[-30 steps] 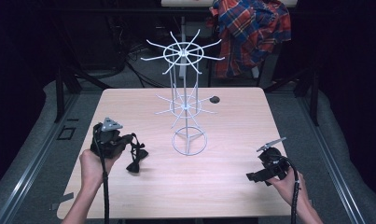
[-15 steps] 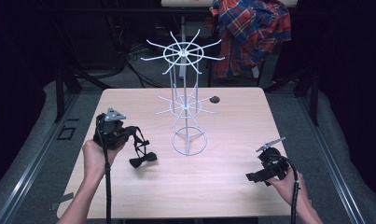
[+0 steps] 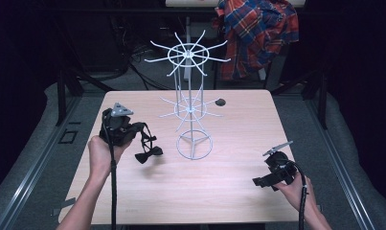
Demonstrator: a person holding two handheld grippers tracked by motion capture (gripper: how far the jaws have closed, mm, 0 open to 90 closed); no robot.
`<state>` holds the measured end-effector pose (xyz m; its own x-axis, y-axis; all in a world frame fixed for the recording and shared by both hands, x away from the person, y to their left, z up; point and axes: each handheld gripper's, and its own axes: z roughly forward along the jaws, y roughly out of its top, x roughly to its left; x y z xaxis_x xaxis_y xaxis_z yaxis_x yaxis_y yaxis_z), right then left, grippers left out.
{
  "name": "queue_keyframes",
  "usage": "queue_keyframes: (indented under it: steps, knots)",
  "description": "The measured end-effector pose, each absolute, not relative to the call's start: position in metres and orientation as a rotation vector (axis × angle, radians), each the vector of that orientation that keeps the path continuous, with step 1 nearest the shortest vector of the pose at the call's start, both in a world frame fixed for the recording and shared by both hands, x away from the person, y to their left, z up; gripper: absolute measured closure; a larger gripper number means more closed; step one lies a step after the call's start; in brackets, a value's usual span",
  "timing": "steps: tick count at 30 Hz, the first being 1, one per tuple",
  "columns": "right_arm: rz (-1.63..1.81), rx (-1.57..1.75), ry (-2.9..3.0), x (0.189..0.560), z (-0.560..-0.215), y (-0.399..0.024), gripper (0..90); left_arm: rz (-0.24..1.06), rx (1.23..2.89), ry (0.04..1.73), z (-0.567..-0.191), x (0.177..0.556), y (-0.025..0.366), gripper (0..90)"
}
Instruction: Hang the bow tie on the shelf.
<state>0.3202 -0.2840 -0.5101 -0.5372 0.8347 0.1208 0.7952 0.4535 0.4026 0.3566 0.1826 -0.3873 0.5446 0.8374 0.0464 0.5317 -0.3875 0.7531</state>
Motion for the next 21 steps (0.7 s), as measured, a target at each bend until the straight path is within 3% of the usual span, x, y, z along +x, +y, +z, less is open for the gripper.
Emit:
queue_keyframes:
  steps: [21]
  knots:
    - [0.623,1.451,2.607,0.321,-0.510,-0.286,14.7,0.545,2.068,1.022,-0.365,0.362,0.160,90.0]
